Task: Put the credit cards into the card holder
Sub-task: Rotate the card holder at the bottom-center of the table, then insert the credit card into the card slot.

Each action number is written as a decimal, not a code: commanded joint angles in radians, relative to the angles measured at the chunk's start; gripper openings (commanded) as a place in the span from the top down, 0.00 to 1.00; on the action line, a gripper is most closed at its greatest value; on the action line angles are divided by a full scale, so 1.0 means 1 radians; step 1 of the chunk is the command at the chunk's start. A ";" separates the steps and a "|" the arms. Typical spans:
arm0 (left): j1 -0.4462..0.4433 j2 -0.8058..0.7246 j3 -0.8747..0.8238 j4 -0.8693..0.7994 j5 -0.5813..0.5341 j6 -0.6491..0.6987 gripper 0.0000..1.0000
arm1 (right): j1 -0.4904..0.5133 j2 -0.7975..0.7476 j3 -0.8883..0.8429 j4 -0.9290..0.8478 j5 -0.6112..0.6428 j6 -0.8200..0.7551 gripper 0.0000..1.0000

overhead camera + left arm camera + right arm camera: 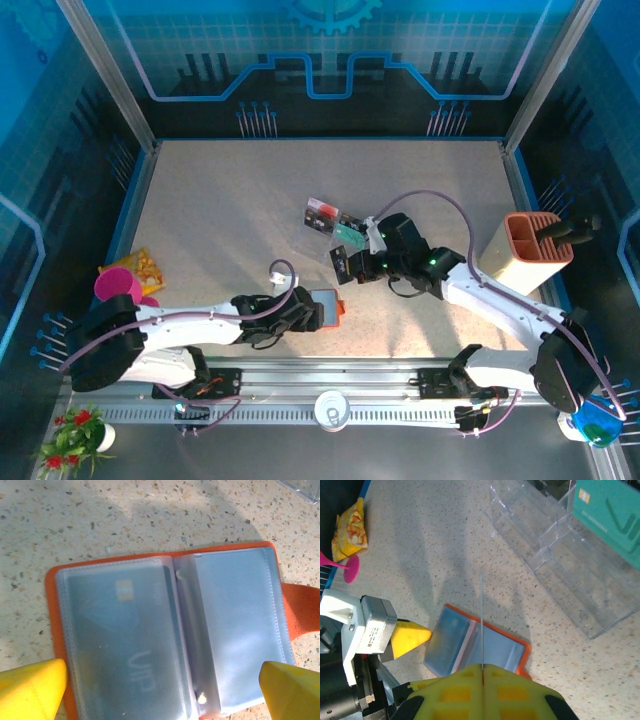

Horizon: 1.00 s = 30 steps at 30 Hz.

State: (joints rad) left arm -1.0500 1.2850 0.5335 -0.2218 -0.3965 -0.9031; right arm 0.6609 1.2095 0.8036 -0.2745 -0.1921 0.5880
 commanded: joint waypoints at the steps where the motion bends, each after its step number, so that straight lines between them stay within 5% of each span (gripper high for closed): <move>1: -0.005 -0.047 0.035 -0.094 -0.073 -0.037 0.01 | 0.010 -0.030 -0.061 0.155 -0.044 0.094 1.00; 16: 0.040 -0.088 -0.014 -0.228 -0.133 -0.057 0.01 | 0.268 0.059 -0.266 0.591 0.226 0.276 1.00; 30: 0.070 -0.083 -0.070 -0.269 -0.137 -0.088 0.01 | 0.357 0.185 -0.332 0.762 0.340 0.347 1.00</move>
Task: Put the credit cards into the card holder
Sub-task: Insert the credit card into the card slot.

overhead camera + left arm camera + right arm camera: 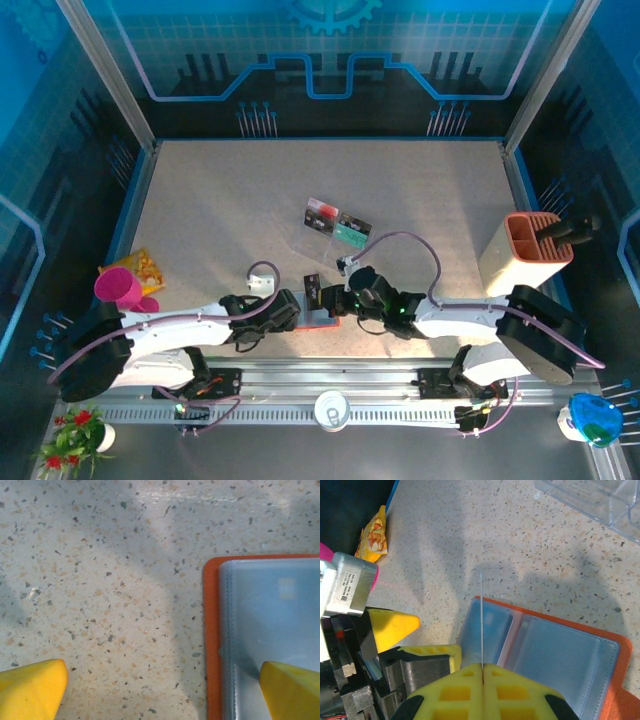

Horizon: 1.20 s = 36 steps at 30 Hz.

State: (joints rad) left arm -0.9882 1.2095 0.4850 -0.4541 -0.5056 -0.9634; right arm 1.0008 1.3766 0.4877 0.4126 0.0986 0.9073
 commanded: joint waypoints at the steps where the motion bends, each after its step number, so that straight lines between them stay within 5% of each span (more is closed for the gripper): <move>1: 0.008 -0.008 -0.025 -0.037 -0.027 -0.032 0.01 | 0.020 0.026 -0.019 0.085 0.054 0.029 1.00; 36: 0.008 -0.013 -0.058 -0.014 -0.017 -0.049 0.01 | 0.055 0.202 -0.081 0.299 0.092 0.161 1.00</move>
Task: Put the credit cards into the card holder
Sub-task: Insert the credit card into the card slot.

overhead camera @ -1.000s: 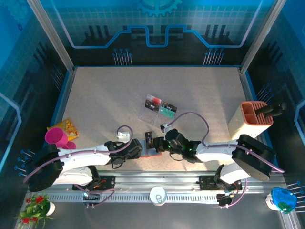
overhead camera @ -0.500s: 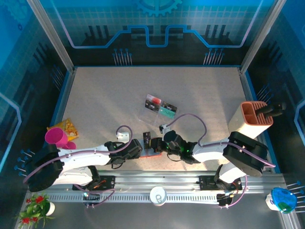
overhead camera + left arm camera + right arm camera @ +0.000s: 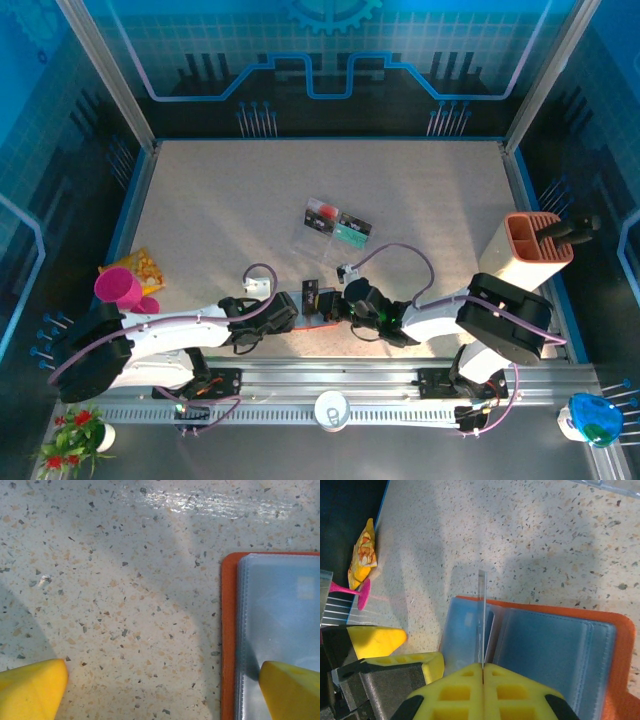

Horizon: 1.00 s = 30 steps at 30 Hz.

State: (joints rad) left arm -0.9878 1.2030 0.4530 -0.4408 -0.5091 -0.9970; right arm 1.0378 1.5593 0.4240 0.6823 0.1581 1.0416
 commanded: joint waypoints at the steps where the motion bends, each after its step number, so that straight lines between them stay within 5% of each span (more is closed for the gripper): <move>1: 0.008 -0.007 -0.025 -0.027 -0.014 -0.016 0.01 | 0.020 0.021 -0.018 0.030 0.035 0.030 1.00; 30: 0.007 -0.007 -0.024 -0.017 -0.014 -0.006 0.01 | 0.102 -0.006 0.008 -0.154 0.152 0.132 1.00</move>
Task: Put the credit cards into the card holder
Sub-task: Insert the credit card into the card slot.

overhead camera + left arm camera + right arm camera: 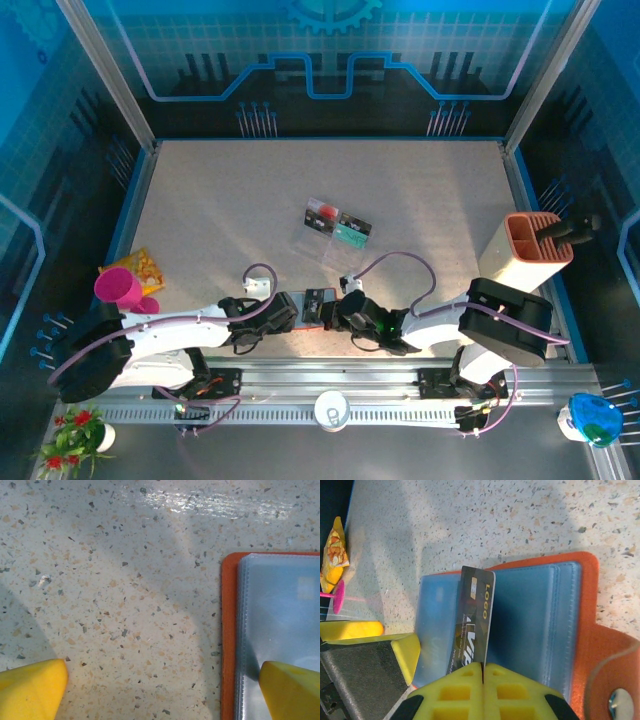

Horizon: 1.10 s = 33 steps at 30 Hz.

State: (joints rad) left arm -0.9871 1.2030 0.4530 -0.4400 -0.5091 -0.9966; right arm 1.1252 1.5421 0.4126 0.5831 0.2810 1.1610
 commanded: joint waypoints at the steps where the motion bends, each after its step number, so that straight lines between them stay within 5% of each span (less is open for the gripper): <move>1: 0.007 -0.007 -0.025 -0.017 -0.015 -0.006 0.01 | 0.015 0.014 0.023 -0.056 0.025 0.014 1.00; 33: 0.007 -0.001 -0.027 -0.003 -0.013 -0.005 0.01 | -0.008 0.049 0.089 -0.199 -0.121 0.026 1.00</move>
State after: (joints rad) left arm -0.9871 1.2030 0.4477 -0.4278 -0.5095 -0.9966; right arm 1.1229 1.5604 0.4862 0.4488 0.2024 1.1831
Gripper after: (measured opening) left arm 0.992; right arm 0.063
